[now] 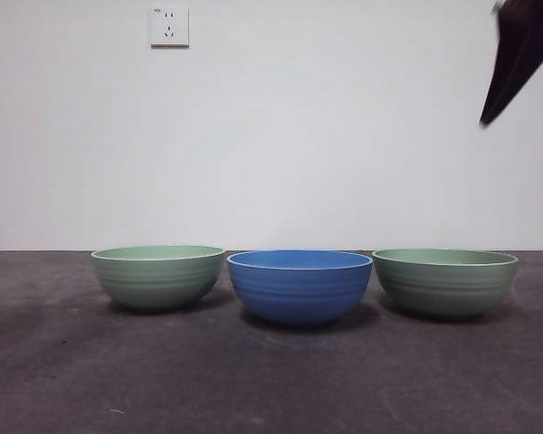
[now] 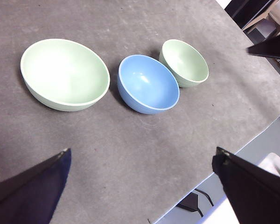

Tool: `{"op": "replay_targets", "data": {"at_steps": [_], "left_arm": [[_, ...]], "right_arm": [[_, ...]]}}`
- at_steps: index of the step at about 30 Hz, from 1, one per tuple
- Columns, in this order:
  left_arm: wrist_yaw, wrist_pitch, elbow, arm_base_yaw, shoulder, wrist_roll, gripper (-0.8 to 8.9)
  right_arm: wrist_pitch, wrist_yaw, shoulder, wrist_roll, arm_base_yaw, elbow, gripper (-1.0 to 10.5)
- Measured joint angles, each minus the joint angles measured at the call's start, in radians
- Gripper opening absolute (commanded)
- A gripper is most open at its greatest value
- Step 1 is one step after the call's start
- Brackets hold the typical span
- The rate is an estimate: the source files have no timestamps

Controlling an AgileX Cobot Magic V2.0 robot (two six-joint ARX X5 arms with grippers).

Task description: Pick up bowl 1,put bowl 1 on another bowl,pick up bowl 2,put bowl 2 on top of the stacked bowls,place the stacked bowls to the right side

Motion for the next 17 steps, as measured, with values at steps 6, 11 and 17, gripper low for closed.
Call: {"op": "replay_targets", "data": {"at_steps": [6,11,17], "left_arm": [[0.000,0.000,0.000,0.000,0.000,0.000,5.17],[0.000,0.000,0.000,0.000,0.000,0.000,5.16],[0.000,0.000,0.000,0.000,0.000,0.000,5.17]], "right_arm": [[0.106,0.074,0.164,0.023,0.000,0.000,5.9],[0.163,0.097,0.259,0.035,0.000,0.000,4.5],[0.220,0.097,0.334,0.044,0.000,0.000,4.3]]}}
